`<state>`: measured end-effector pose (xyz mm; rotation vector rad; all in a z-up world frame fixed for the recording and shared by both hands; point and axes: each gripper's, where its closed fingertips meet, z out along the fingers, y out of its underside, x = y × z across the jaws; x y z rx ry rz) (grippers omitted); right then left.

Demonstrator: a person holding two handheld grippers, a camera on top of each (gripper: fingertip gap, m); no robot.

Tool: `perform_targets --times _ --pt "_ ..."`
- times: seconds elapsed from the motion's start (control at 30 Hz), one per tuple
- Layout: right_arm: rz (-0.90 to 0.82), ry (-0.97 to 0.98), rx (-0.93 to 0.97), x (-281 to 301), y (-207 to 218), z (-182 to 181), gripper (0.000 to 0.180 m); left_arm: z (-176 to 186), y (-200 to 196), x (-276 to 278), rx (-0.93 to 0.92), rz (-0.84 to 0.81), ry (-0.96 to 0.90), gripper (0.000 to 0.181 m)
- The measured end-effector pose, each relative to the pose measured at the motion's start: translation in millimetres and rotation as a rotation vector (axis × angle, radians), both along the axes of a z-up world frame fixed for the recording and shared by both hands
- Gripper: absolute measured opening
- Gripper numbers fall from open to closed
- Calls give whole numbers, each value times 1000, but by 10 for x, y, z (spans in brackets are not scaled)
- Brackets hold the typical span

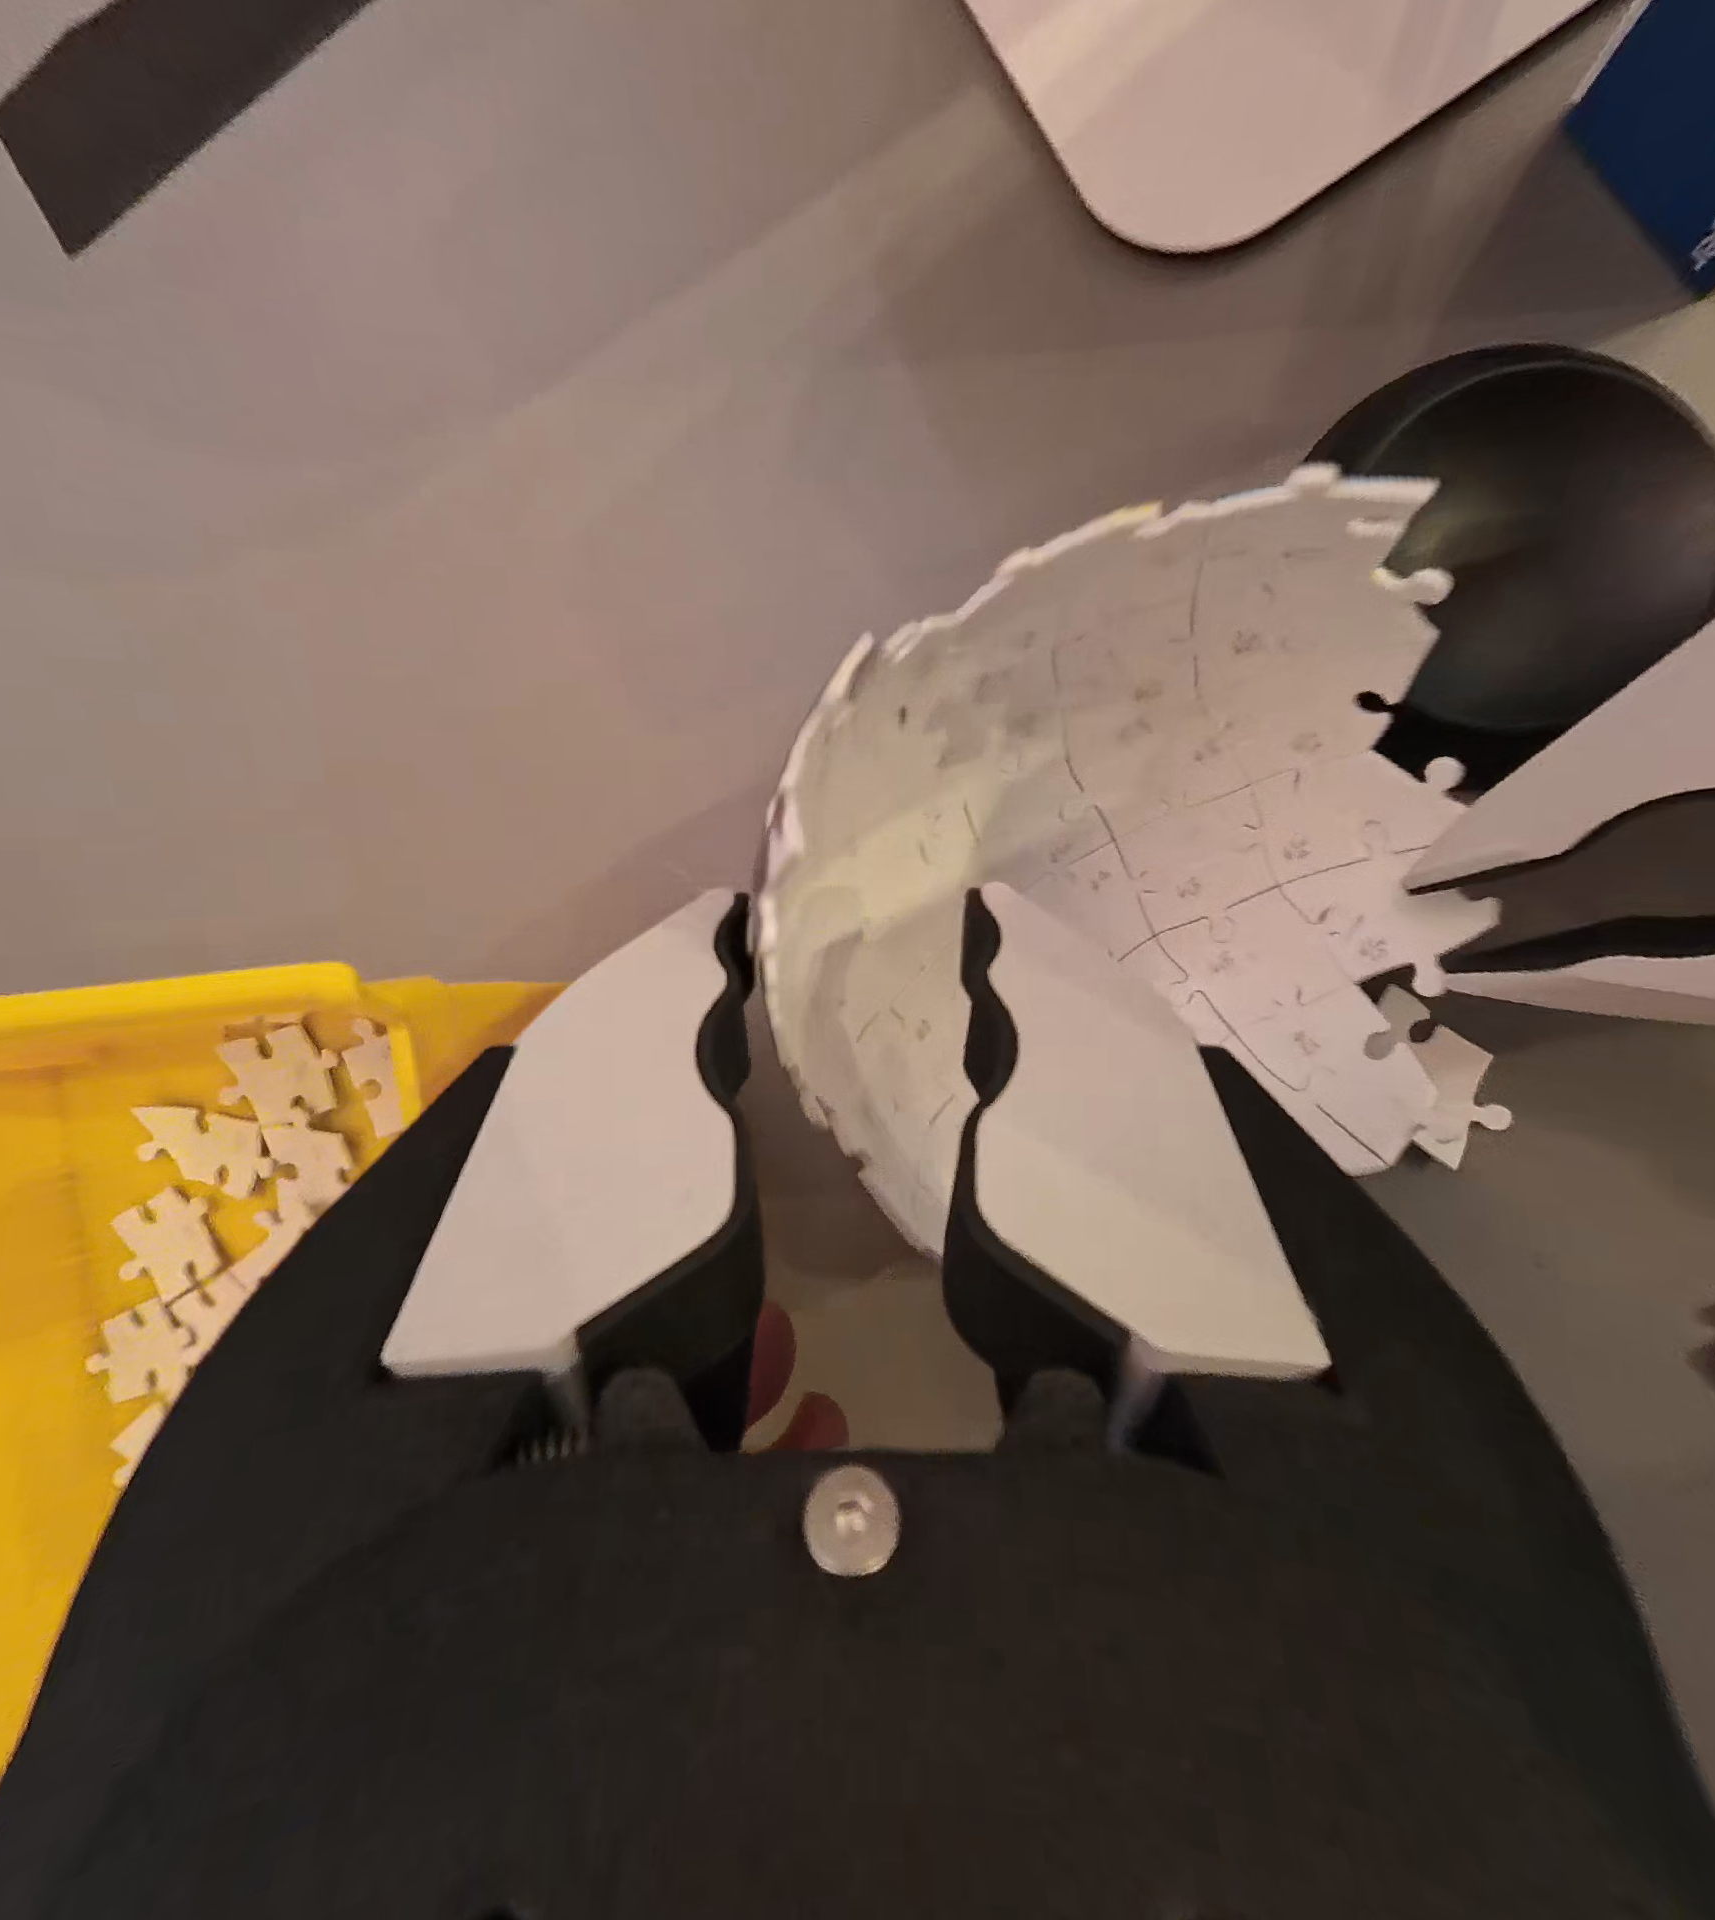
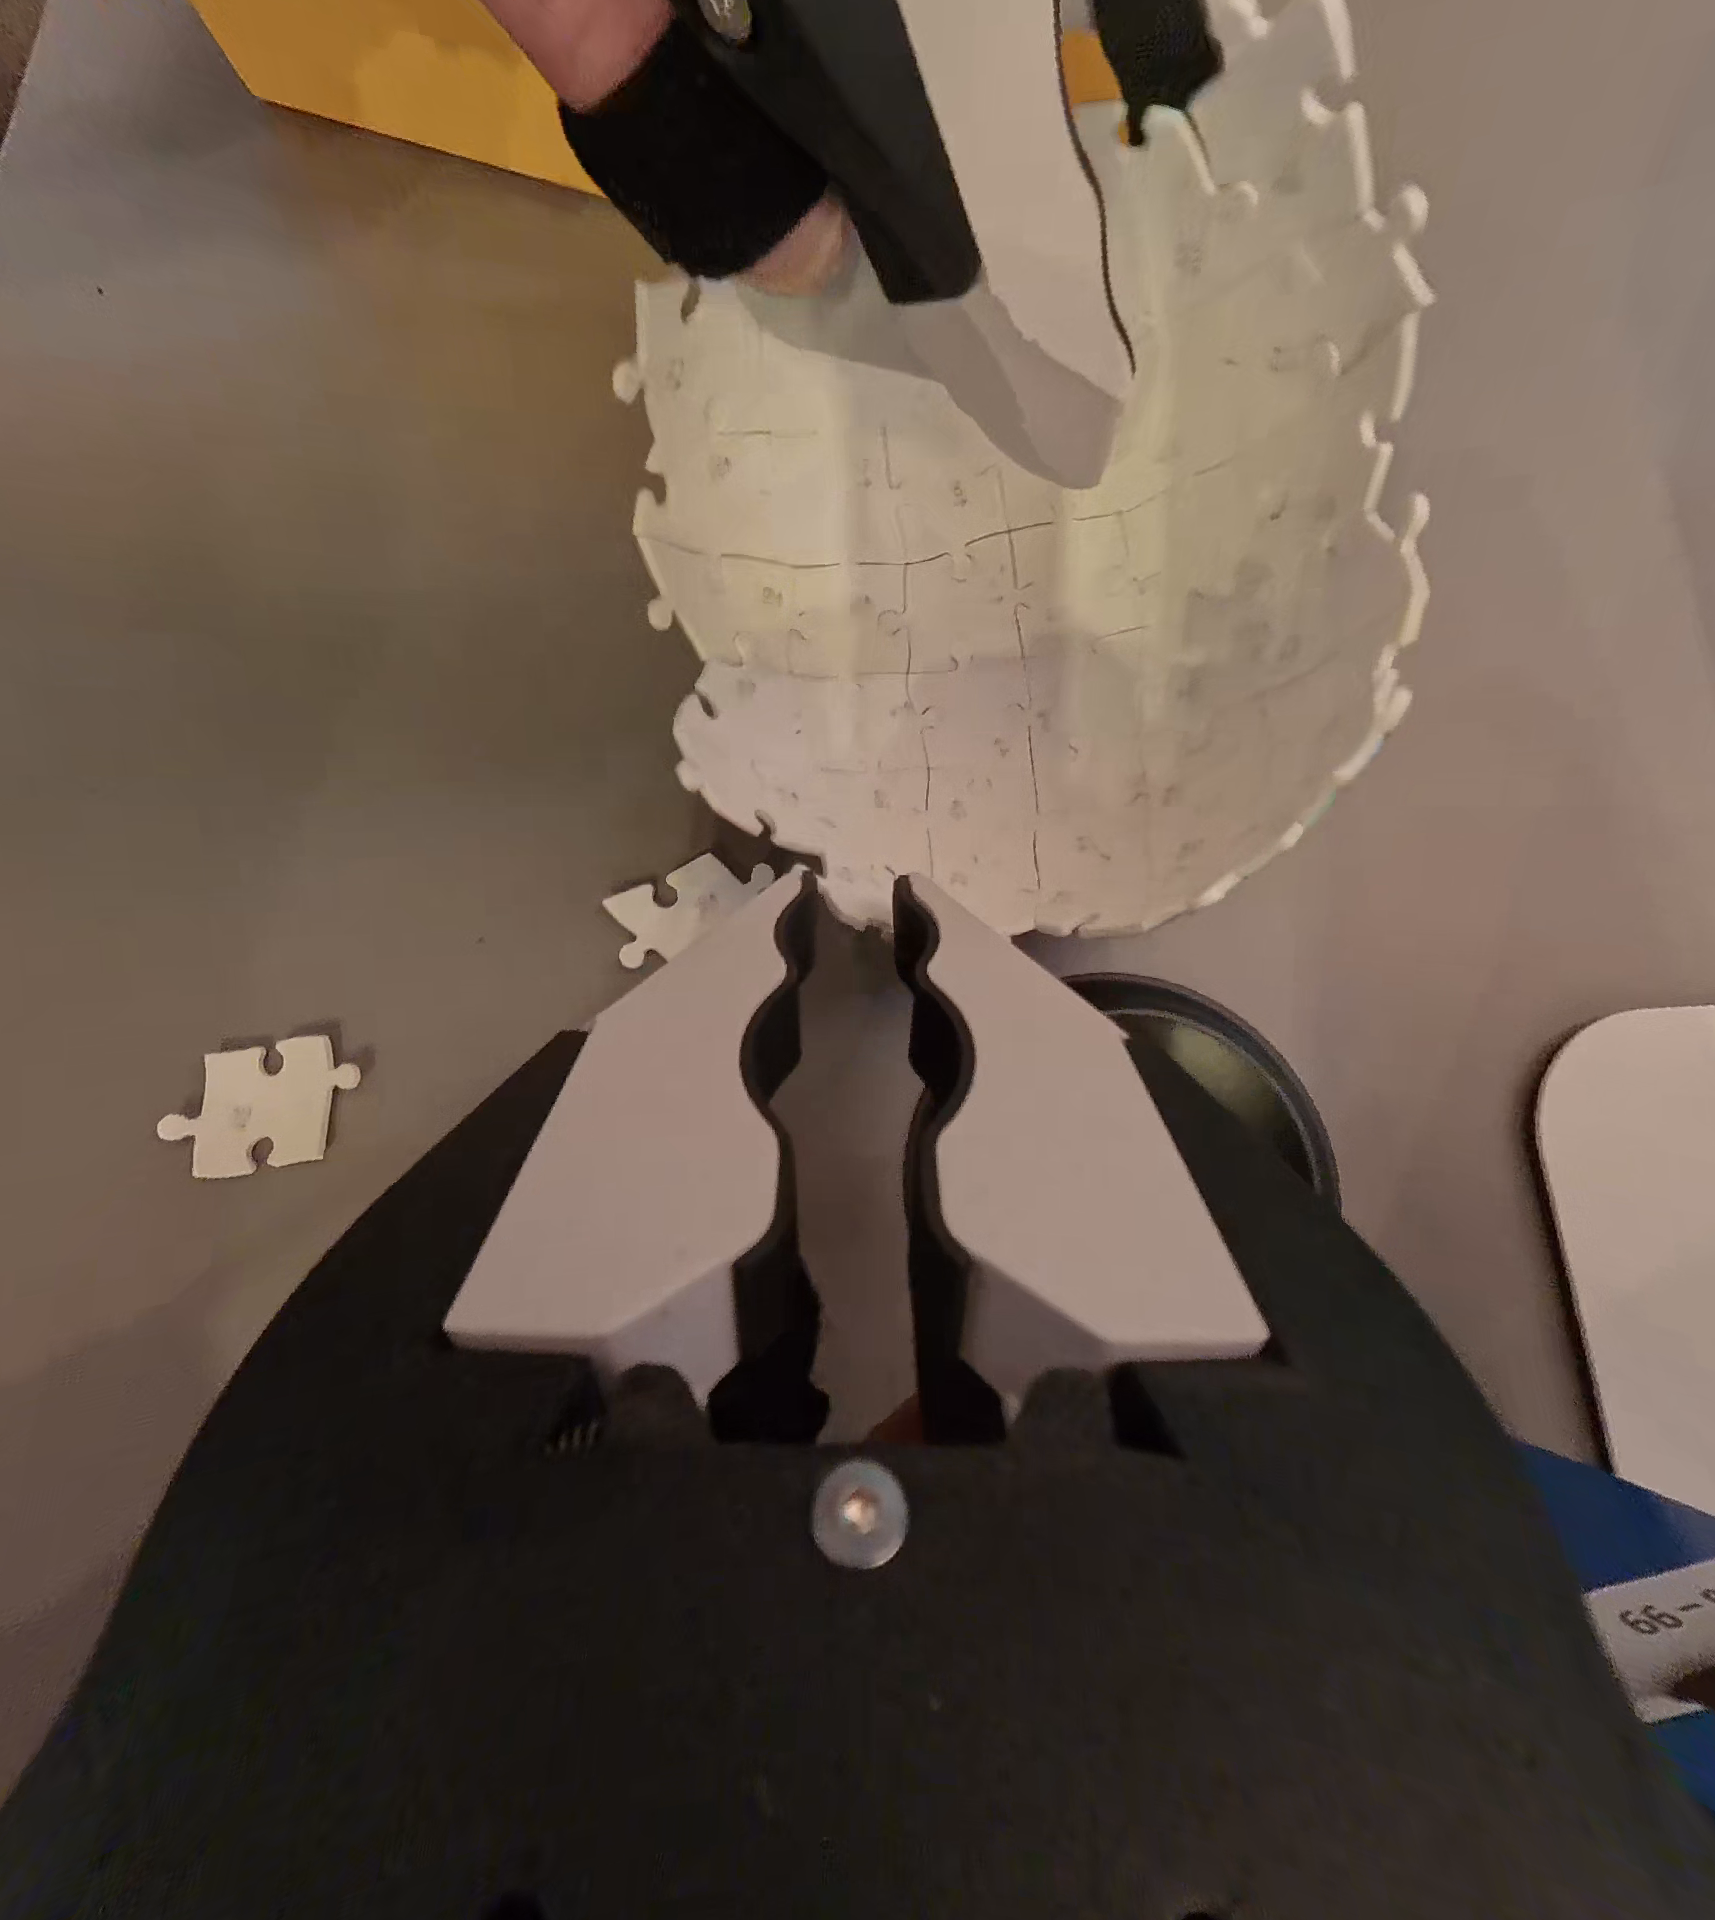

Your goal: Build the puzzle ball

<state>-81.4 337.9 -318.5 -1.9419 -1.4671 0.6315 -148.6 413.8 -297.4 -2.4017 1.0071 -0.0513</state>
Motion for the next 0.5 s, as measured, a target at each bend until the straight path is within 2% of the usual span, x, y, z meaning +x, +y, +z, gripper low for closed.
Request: perform_targets --times 0.03,0.13,0.23,0.5 --pt "4 3 0 -1 -7 -1 12 -36 -2 -16 -4 11 9 37" --pt "11 16 -3 -13 -24 -4 11 -116 -4 -39 -2 28 15 27" --pt "18 26 1 -29 -47 10 13 -104 36 -80 27 58 5 11" --pt "15 20 32 66 -193 194 20 49 100 -143 159 83 14 7"
